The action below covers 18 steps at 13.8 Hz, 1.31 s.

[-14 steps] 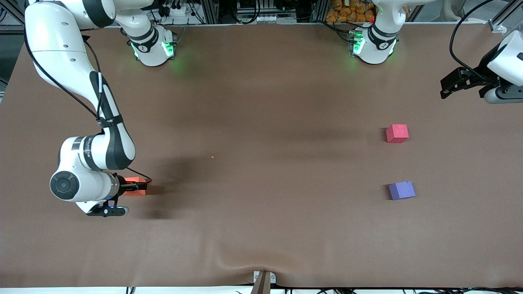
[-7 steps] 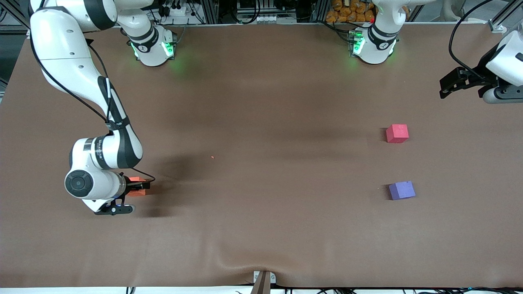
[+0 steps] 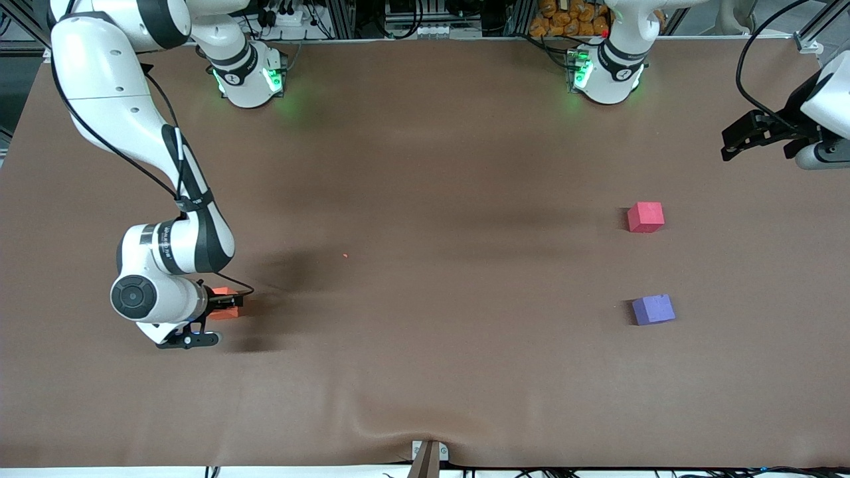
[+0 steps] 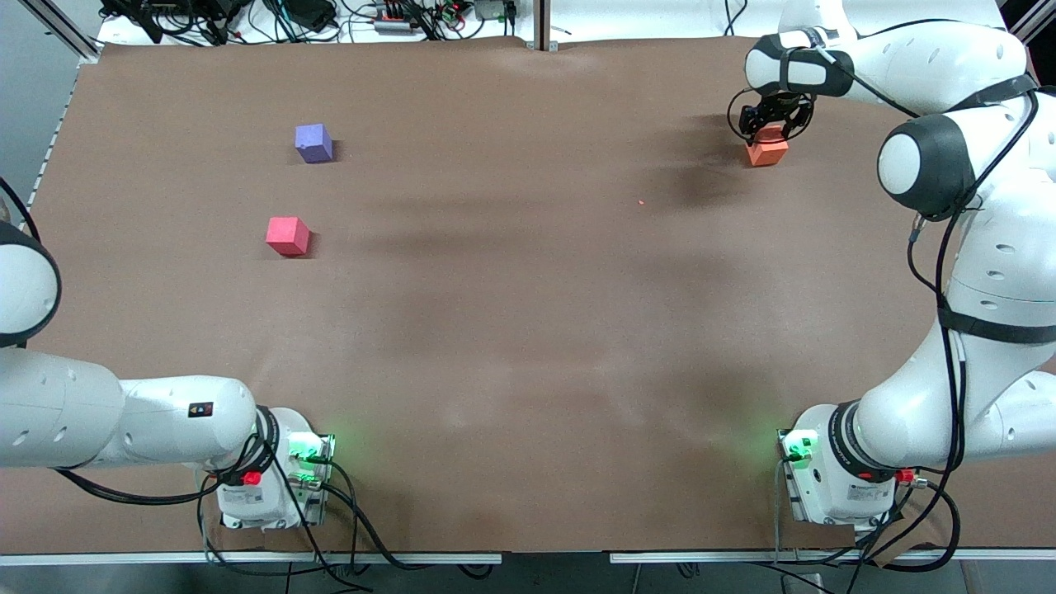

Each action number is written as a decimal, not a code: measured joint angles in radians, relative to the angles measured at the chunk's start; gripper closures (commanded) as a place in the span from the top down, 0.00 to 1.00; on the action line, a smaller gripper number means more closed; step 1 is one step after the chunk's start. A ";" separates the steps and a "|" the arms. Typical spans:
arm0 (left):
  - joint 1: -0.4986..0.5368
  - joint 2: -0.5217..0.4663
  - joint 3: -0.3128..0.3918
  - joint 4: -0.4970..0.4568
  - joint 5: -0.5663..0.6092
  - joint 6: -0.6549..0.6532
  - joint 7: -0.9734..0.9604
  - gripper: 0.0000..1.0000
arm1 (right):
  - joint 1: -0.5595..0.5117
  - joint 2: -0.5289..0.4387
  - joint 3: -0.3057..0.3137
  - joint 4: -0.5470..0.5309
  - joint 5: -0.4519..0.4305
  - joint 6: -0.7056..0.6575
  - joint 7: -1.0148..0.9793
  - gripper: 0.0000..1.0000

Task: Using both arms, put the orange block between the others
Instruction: 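Carry the orange cube with the right gripper toward the table middle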

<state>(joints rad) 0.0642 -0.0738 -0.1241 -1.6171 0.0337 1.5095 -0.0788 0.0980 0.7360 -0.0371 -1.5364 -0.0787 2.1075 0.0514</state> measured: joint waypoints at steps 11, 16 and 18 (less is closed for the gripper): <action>0.004 0.000 -0.013 0.070 0.002 0.001 0.001 1.00 | 0.223 -0.011 0.052 0.099 0.145 -0.187 0.429 0.00; 0.010 0.000 -0.010 0.073 0.002 0.001 0.002 1.00 | 0.443 -0.030 0.066 0.196 0.242 -0.247 0.667 0.00; 0.015 0.000 -0.005 0.073 0.002 -0.001 0.003 1.00 | 0.527 -0.026 0.067 0.196 0.243 -0.187 0.758 0.00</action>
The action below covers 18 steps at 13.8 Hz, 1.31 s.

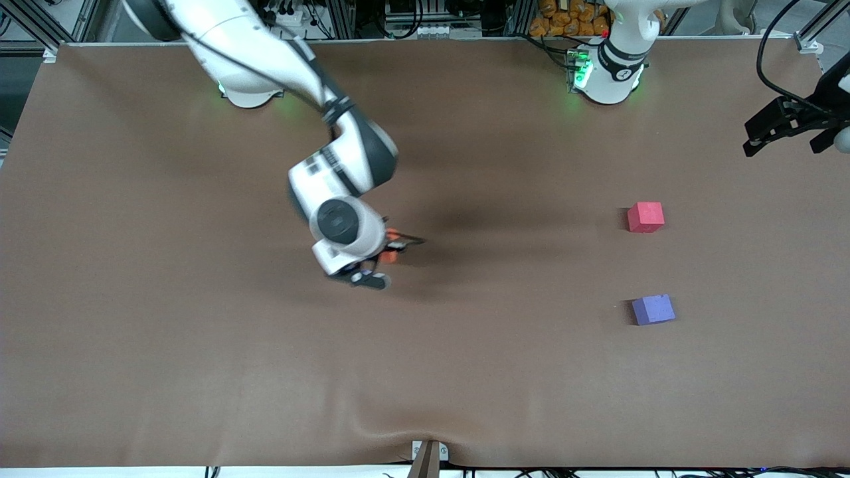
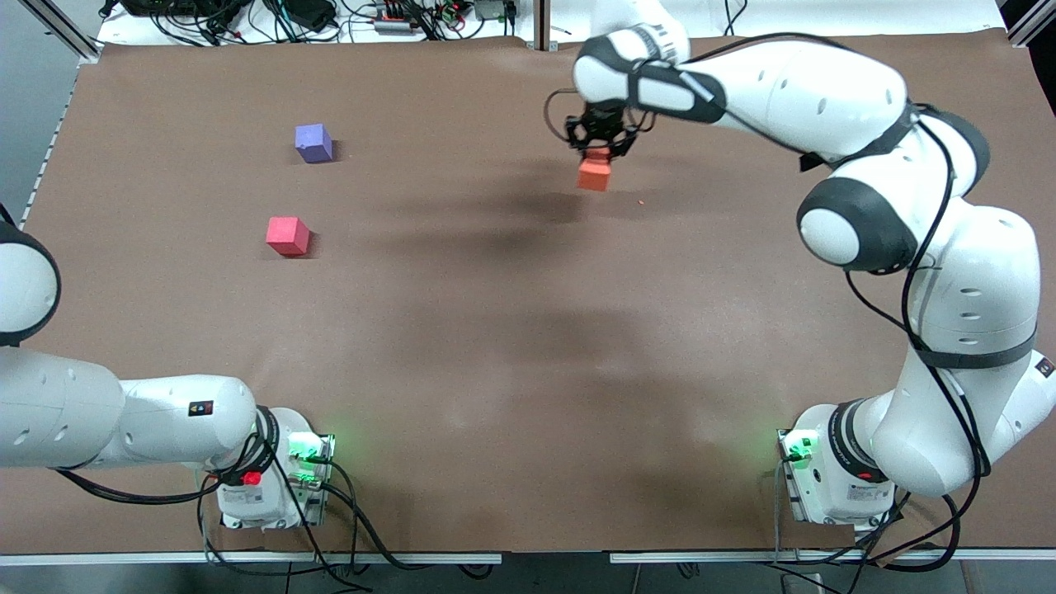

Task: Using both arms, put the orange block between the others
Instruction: 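Carry the orange cube with the right gripper toward the table middle, then release the orange cube and withdraw the right gripper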

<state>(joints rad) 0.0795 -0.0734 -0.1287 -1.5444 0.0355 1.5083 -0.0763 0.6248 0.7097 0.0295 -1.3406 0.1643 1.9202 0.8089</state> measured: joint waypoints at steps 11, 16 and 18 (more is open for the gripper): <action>0.054 0.021 0.002 -0.001 0.040 -0.054 0.000 1.00 | 0.139 0.116 -0.006 -0.010 -0.005 0.221 0.081 0.85; 0.043 0.042 -0.012 -0.003 0.042 -0.059 0.000 1.00 | 0.139 0.110 -0.030 0.003 -0.005 0.212 0.081 1.00; 0.034 0.058 -0.013 -0.003 0.042 -0.059 0.000 1.00 | 0.138 0.094 -0.070 0.017 -0.006 0.149 0.080 1.00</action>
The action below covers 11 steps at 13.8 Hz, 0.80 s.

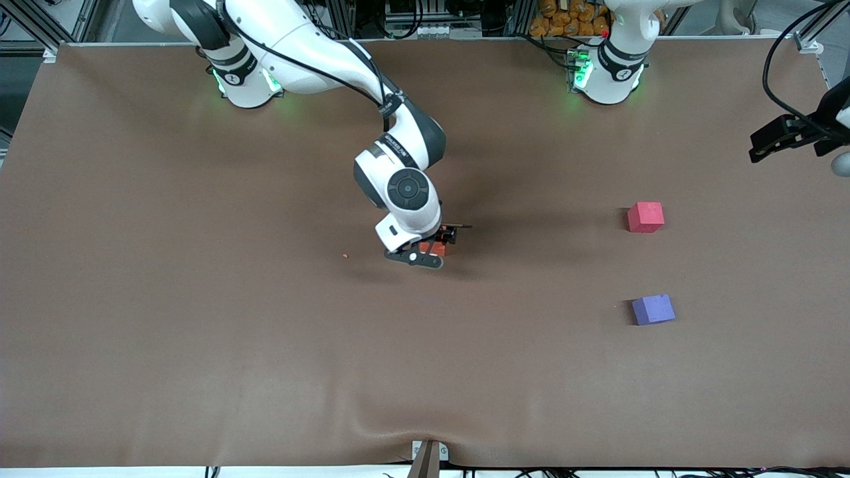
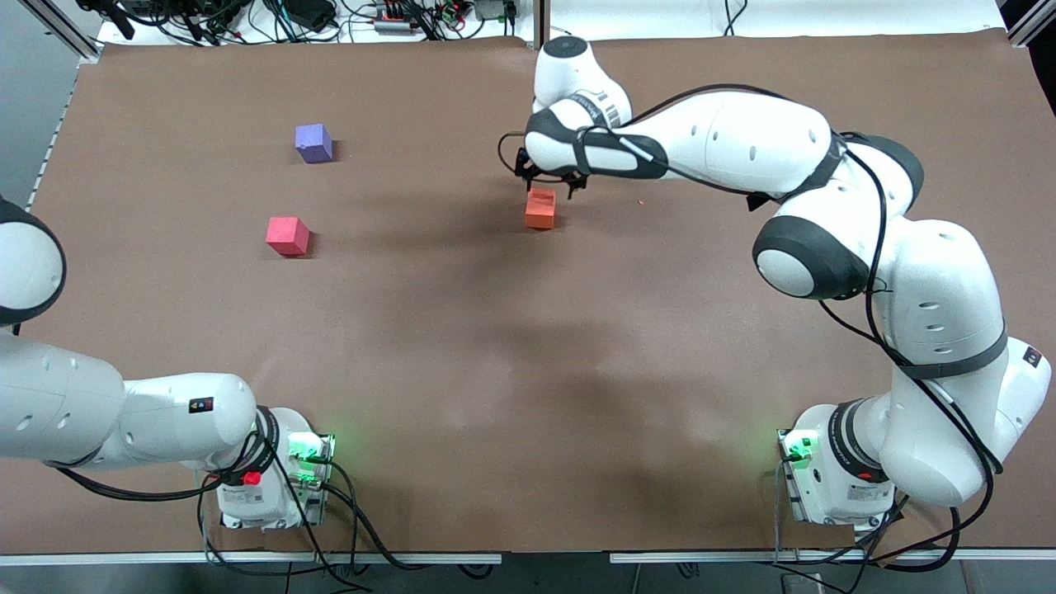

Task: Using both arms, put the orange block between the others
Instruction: 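Release the orange cube and withdraw the right gripper, then reach the left gripper to the orange cube while the right gripper retracts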

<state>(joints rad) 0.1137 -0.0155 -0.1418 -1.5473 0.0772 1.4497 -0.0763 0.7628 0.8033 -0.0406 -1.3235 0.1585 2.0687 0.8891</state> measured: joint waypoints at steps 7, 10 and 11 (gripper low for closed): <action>-0.079 0.098 -0.001 0.002 0.000 0.049 -0.069 1.00 | -0.103 -0.121 -0.217 0.008 -0.002 -0.246 -0.244 1.00; -0.134 0.135 -0.002 0.003 0.000 0.077 -0.172 1.00 | -0.273 -0.144 -0.235 0.009 -0.002 -0.326 -0.510 1.00; -0.161 0.147 -0.003 0.003 0.000 0.087 -0.216 1.00 | -0.327 -0.161 -0.238 0.009 -0.002 -0.349 -0.583 1.00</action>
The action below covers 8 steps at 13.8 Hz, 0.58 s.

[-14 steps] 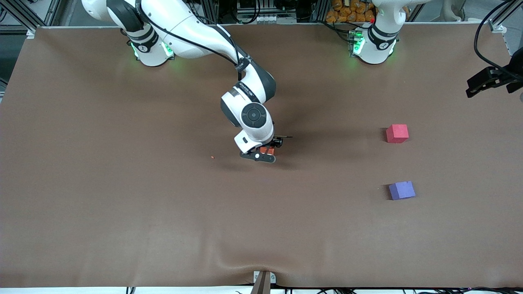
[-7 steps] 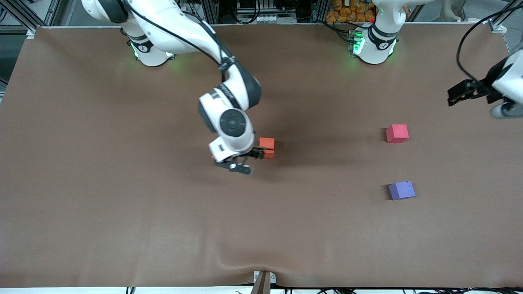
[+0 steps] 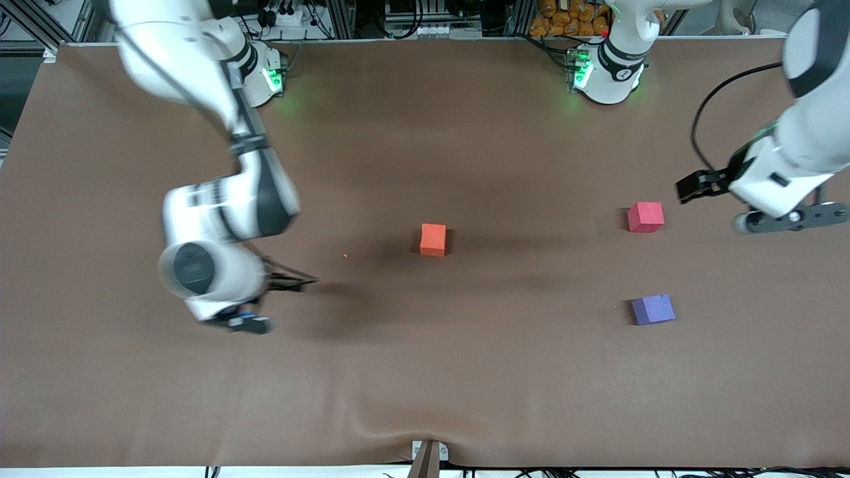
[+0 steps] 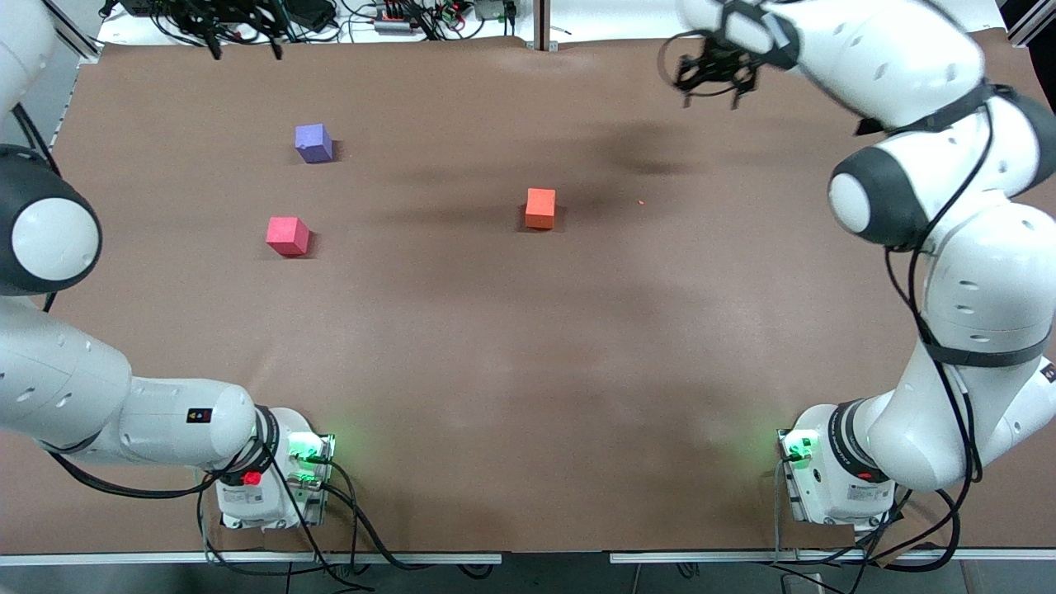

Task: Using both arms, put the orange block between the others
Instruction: 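Reach the left gripper to the orange cube while the right gripper retracts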

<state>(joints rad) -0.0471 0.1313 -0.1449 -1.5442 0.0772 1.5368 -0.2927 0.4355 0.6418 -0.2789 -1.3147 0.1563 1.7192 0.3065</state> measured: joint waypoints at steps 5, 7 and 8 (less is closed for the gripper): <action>-0.127 0.084 -0.005 0.000 -0.019 0.107 -0.195 1.00 | -0.181 -0.086 -0.014 -0.025 -0.013 -0.062 -0.320 1.00; -0.179 0.119 -0.006 0.001 -0.044 0.151 -0.256 1.00 | -0.237 -0.133 -0.017 -0.043 -0.031 -0.126 -0.447 1.00; -0.211 0.134 -0.007 0.003 -0.052 0.169 -0.295 1.00 | -0.261 -0.163 -0.020 -0.054 -0.050 -0.155 -0.506 1.00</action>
<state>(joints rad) -0.2583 0.2657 -0.1515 -1.5416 0.0248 1.7056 -0.5876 0.1746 0.4790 -0.2992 -1.3682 0.1065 1.5646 -0.1999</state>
